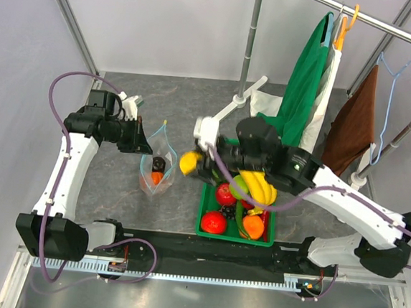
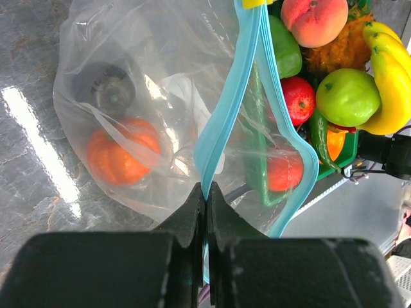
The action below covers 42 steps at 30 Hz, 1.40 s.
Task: Place the food in the zip-top bag and seal the zipper
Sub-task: Pick up the fake fruit from the bin, then place the fake fruit in the zipper food storage bag.
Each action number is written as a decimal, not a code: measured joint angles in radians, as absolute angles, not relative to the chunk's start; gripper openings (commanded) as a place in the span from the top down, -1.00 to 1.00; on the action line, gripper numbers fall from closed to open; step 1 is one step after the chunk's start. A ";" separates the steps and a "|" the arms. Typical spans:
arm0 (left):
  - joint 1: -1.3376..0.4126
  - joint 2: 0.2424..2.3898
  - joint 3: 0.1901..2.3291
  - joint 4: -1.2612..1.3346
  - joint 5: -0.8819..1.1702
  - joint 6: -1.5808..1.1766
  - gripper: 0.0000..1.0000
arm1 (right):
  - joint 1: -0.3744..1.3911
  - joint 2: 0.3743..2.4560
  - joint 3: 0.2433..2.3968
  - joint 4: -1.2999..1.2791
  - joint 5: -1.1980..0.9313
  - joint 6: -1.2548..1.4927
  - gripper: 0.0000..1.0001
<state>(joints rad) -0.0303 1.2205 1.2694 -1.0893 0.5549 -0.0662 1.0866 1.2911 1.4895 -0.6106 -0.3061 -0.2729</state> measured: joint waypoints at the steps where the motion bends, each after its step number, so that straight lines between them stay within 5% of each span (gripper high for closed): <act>1: -0.030 1.221 1.269 -1.089 0.558 -0.068 0.96 | 1.050 1.311 1.489 -0.541 -0.303 -0.210 0.46; 14: -0.030 1.221 1.269 -1.089 0.562 -0.078 0.96 | 0.965 1.650 1.520 -0.007 -0.309 0.250 0.30; 18: -0.030 1.221 1.269 -1.089 0.563 -0.078 0.96 | 0.965 1.669 1.491 0.035 -0.297 0.237 -0.51; 21: -0.030 1.221 1.269 -1.089 0.568 -0.078 0.96 | 0.966 1.680 1.477 0.035 -0.295 0.214 -0.93; 32: -0.030 1.221 1.269 -1.089 0.579 -0.078 0.96 | 0.965 1.599 1.504 -0.265 -0.256 0.099 -0.96; 42: -0.030 1.221 1.269 -1.089 0.579 -0.079 0.96 | 0.905 1.140 1.411 -0.772 -0.004 -0.023 -0.91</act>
<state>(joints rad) -0.0303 1.2205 1.2694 -1.0885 0.5793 -0.0788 0.9054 1.1400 1.4109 -0.7719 -0.0036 -0.0235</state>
